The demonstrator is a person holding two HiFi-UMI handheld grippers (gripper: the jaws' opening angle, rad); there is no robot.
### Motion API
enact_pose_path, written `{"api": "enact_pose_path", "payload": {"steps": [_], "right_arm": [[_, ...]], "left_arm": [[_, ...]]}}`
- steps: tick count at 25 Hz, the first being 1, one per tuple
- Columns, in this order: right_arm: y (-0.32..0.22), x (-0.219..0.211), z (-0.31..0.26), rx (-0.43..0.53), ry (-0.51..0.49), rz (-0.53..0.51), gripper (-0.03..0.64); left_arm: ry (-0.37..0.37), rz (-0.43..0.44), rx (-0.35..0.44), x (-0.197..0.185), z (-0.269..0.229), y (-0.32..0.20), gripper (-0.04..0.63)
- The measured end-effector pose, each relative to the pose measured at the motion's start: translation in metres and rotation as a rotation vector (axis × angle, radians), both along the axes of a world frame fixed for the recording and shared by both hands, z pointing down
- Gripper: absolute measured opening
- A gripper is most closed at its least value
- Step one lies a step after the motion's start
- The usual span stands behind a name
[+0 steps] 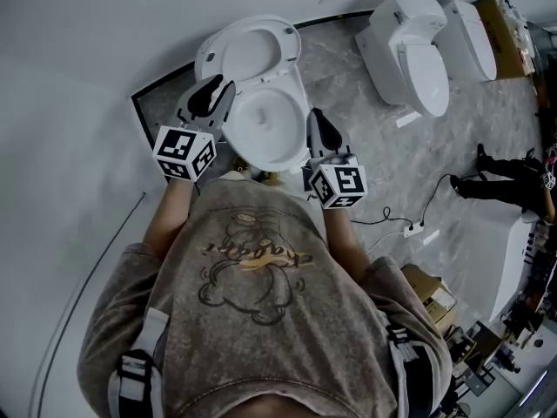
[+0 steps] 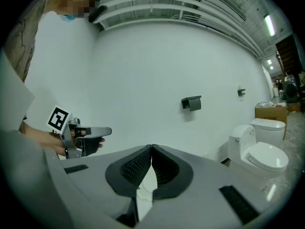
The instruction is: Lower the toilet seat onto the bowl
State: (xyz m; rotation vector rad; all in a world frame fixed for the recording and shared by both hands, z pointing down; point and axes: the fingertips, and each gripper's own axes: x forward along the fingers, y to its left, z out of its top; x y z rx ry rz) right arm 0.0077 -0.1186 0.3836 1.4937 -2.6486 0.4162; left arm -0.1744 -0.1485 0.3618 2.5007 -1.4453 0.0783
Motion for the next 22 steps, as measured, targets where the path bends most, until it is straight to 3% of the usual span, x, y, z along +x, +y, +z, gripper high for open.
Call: {"api": "enact_pose_path", "payload": {"steps": [4,6,22], "right_arm": [[-0.001,0.006,0.003,-0.007,0.001,0.011,0.026],[-0.001,0.011,0.006,-0.015,0.001,0.020,0.026],[-0.012,0.038,0.014,-0.047,0.023,0.075,0.026]], "left_arm": [[-0.026,0.022,-0.012,0.004,0.010,-0.024,0.195],[-0.050,0.026,-0.018,0.003,0.018,-0.041,0.210],[-0.342,0.076,-0.159,-0.006,0.120,-0.186,0.212]]}}
